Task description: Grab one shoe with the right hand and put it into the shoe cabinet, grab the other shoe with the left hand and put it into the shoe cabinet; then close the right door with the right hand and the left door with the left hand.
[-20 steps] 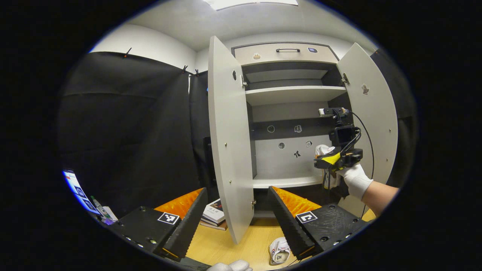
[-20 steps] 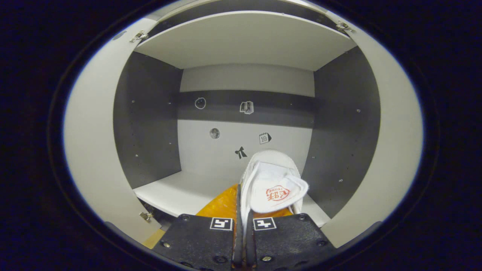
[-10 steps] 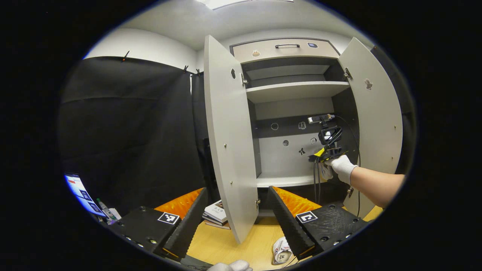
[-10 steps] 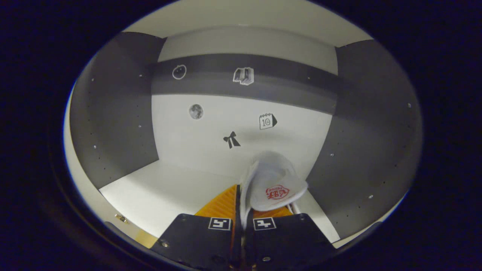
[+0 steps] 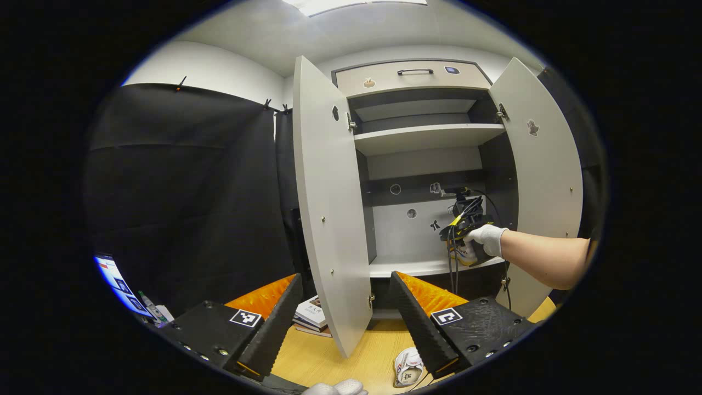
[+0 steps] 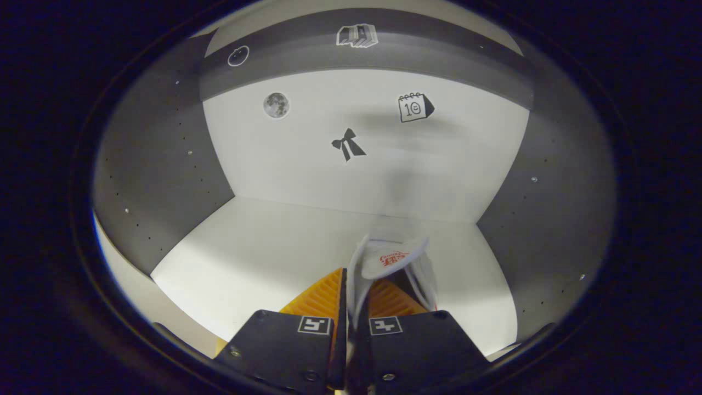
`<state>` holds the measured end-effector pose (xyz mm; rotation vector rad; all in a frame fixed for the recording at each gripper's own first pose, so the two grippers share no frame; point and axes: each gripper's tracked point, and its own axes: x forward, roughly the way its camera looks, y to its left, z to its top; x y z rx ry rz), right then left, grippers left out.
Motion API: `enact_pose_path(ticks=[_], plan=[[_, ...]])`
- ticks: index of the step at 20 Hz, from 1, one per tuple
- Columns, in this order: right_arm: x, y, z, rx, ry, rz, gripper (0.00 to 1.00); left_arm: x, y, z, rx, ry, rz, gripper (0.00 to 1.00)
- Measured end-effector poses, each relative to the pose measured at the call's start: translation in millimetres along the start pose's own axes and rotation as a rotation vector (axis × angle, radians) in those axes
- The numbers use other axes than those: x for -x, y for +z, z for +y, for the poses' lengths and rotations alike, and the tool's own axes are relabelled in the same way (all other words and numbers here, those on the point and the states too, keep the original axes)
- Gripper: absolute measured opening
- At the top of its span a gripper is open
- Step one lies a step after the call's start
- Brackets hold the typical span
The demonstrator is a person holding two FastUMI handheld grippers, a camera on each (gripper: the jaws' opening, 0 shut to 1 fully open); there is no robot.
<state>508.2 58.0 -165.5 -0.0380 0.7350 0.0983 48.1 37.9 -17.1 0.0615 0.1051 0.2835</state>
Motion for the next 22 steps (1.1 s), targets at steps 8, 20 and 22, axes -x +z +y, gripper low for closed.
enact_pose_path(ticks=[8, 20, 22], plan=[[88.8, 9.1, -8.9, -0.025, -0.019, -0.254, 0.81, -0.2, -3.7, 13.8, -0.002, 0.002, -0.013, 0.96], [335.0, -84.5, -24.2, -0.005, -0.054, -0.697, 1.00, -8.7, -76.1, -30.7, -0.016, -0.208, 0.040, 0.96], [360.9, -112.4, -33.8, -0.011, -0.069, -0.704, 1.00, -4.9, -106.4, -45.4, -0.007, -0.267, 0.078, 0.96]])
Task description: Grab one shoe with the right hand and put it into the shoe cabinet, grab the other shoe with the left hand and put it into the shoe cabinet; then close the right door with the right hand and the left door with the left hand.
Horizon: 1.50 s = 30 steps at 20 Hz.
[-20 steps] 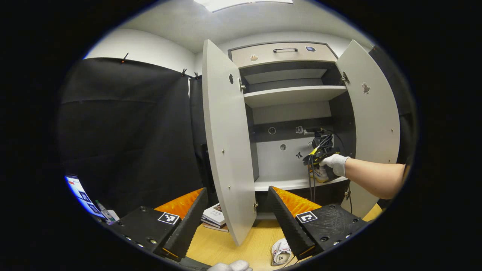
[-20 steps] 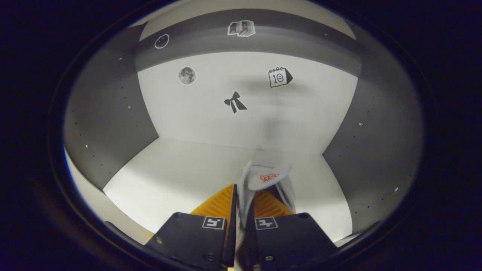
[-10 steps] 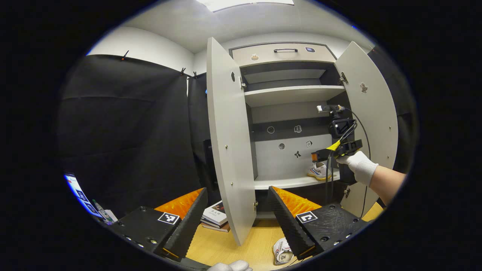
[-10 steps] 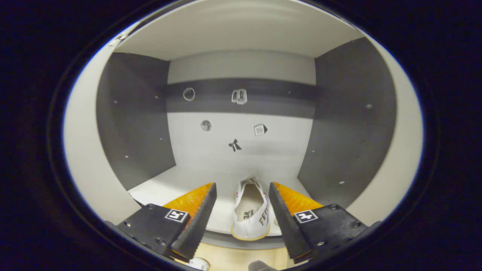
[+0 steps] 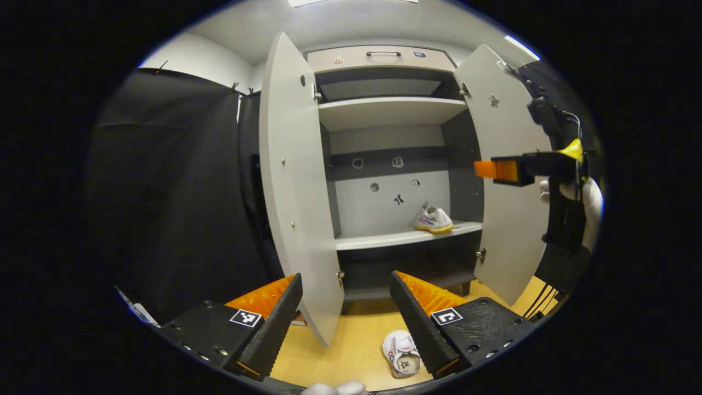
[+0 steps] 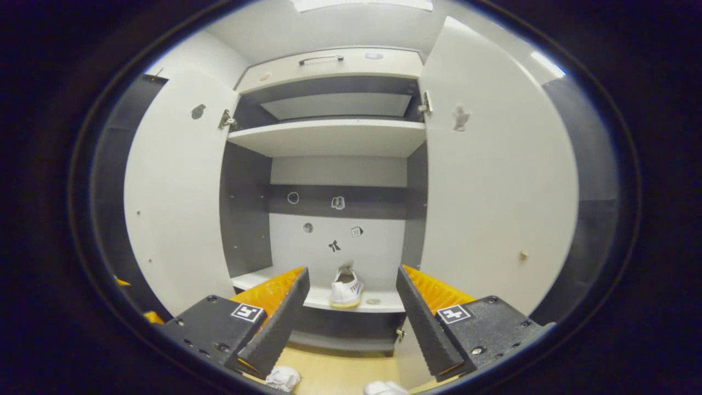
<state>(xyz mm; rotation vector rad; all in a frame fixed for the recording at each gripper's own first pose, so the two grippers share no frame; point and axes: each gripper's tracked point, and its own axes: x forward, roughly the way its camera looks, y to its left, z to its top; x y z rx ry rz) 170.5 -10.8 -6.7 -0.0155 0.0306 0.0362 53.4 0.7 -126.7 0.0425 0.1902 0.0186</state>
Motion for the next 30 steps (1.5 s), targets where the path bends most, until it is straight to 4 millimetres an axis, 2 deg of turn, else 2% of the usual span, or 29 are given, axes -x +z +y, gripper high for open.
enact_pose_path(ticks=[2, 4, 6, 10, 12, 15, 21, 26, 30], plan=[[37.2, -6.0, -17.0, -0.010, -0.050, -0.016, 1.00, -0.8, -30.0, -13.0, 0.011, -0.046, 0.027, 0.97], [71.0, -14.9, -24.9, -0.018, -0.083, -0.017, 0.98, -3.0, -62.0, -23.5, 0.021, -0.077, 0.062, 0.97], [95.7, -27.3, -29.0, -0.005, -0.101, 0.015, 1.00, -3.1, -96.8, -33.8, 0.024, -0.106, 0.107, 0.96], [119.6, -48.6, -34.4, 0.028, -0.140, 0.084, 1.00, 0.3, -184.9, -56.8, 0.043, -0.145, 0.260, 0.98], [130.4, -49.2, -36.4, 0.054, -0.149, 0.102, 1.00, 2.5, -228.4, -67.3, 0.037, -0.155, 0.337, 0.97], [143.1, -47.9, -38.5, 0.072, -0.162, 0.114, 1.00, -8.7, -273.9, -73.2, -0.005, -0.165, 0.395, 0.97], [148.1, -43.8, -43.6, 0.098, -0.167, 0.132, 1.00, -43.3, -331.4, -85.3, -0.033, -0.175, 0.473, 0.97], [140.0, -46.2, -50.6, 0.121, -0.192, 0.158, 1.00, -76.6, -342.4, -87.3, -0.059, -0.178, 0.472, 0.94], [130.3, -49.6, -55.2, 0.125, -0.208, 0.169, 1.00, -110.8, -339.1, -89.1, -0.083, -0.182, 0.436, 0.96]])
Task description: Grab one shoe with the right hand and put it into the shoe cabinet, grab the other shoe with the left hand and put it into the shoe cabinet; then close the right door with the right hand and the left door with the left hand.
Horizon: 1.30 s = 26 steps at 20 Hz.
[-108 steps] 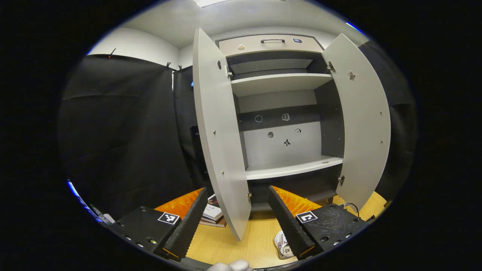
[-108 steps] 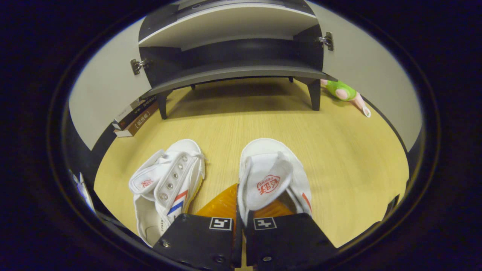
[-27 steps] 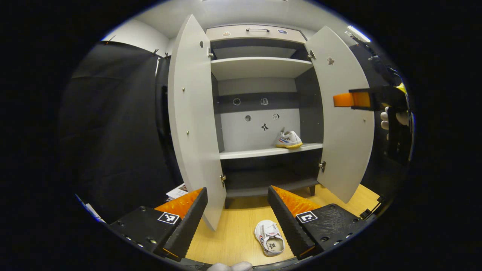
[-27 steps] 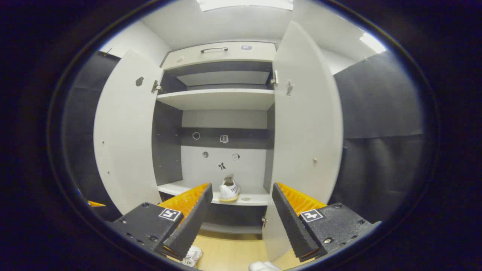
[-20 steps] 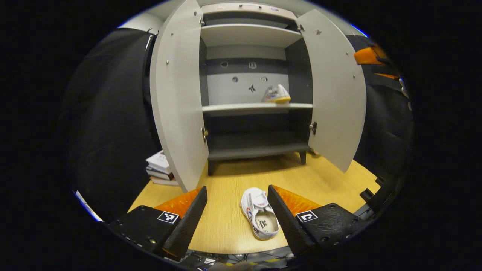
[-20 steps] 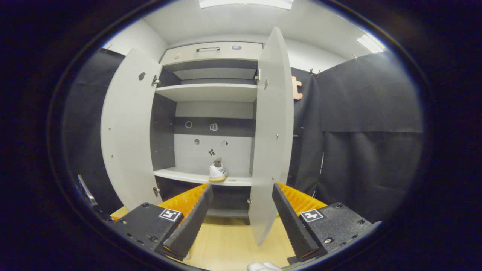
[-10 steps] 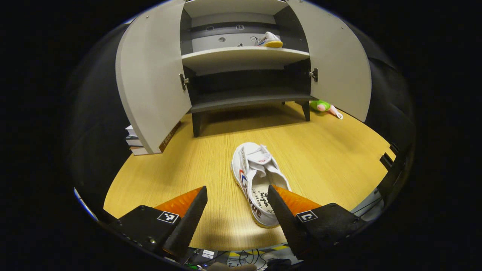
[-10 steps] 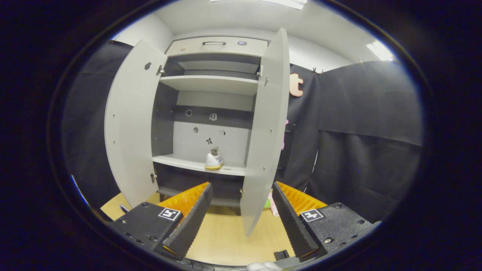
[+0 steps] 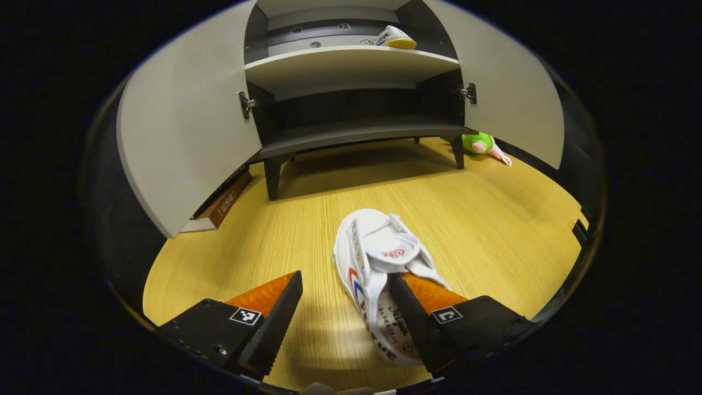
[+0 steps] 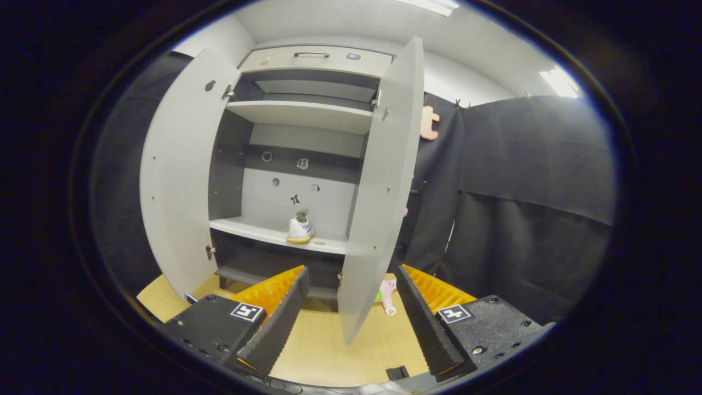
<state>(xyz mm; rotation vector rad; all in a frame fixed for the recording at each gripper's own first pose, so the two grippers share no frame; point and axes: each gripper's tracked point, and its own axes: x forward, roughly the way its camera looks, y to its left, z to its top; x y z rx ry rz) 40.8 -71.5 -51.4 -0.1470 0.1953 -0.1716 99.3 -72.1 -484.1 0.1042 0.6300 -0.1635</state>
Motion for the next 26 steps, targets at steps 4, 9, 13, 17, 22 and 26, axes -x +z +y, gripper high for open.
enact_pose_path(ticks=[4, 9, 13, 17, 22, 26], plan=[[-9.0, -2.4, 1.4, -0.009, -0.005, 0.015, 1.00, -24.3, 2.0, 1.4, 0.000, -0.012, 0.018, 0.80], [-12.5, -0.1, 5.8, -0.012, 0.004, 0.010, 1.00, -36.9, 0.2, -0.3, 0.000, 0.006, 0.049, 0.39], [-11.7, 8.4, 7.9, -0.023, 0.026, -0.016, 1.00, -31.5, 0.5, -1.7, 0.005, -0.006, 0.102, 0.14], [-10.3, 23.4, 10.9, -0.039, 0.059, -0.060, 1.00, -11.0, 17.7, 5.6, 0.039, -0.007, 0.123, 0.02], [-9.5, 40.3, 19.4, -0.058, 0.119, -0.116, 1.00, 32.1, 87.4, 24.1, 0.058, 0.026, 0.039, 0.02], [-9.0, 53.6, 24.2, -0.070, 0.168, -0.167, 1.00, 51.3, 158.9, 42.2, 0.097, 0.051, -0.048, 0.02]])
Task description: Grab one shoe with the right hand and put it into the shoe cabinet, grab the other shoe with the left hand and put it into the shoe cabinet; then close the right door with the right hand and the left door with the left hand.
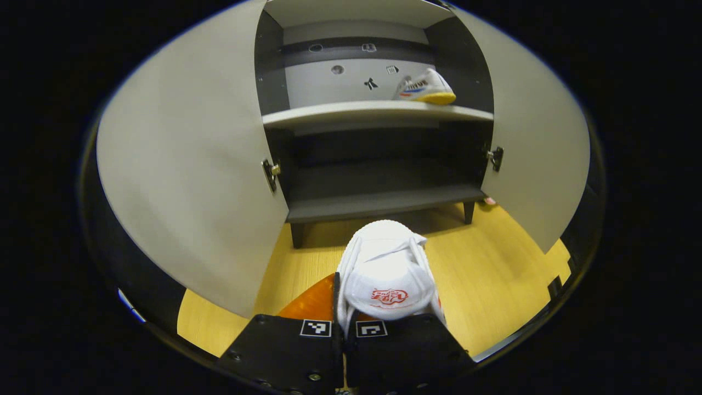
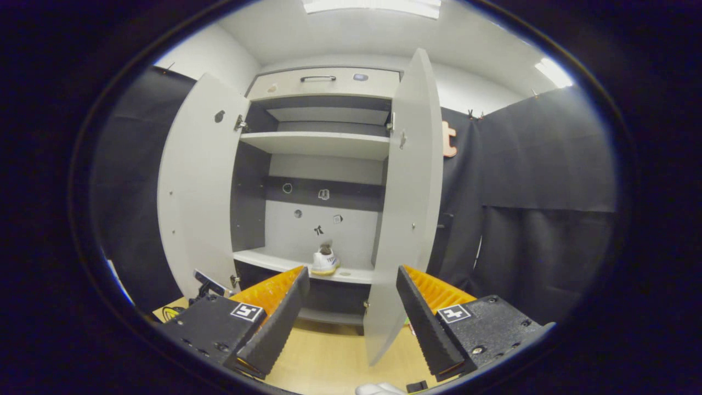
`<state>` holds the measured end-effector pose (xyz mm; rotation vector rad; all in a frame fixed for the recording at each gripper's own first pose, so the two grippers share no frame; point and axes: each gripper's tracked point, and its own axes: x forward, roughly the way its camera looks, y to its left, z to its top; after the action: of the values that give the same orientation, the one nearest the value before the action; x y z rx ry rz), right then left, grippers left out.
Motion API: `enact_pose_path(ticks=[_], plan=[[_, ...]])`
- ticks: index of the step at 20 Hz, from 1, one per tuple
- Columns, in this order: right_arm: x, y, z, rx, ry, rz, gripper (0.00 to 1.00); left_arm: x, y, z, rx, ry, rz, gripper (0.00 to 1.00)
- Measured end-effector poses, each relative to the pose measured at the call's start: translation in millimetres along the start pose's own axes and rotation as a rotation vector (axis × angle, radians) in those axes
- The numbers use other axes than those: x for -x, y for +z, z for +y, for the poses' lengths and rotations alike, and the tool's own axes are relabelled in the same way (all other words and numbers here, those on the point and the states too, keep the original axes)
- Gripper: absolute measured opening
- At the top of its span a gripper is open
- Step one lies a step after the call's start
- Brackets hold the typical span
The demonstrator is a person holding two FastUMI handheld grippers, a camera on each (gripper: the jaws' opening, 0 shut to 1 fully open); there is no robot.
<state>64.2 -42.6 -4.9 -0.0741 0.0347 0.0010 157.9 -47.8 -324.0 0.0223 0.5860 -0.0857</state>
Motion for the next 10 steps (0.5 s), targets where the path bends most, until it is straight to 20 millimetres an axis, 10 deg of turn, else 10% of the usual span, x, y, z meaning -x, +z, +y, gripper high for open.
enact_pose_path(ticks=[7, 10], plan=[[-6.0, 10.4, -5.4, -0.008, 0.028, -0.041, 1.00, -7.0, 143.5, 16.6, -0.007, 0.046, -0.195, 0.12], [-10.2, 11.3, -8.5, 0.003, 0.034, -0.041, 1.00, -1.7, 164.8, 24.5, 0.004, 0.058, -0.270, 0.12]])
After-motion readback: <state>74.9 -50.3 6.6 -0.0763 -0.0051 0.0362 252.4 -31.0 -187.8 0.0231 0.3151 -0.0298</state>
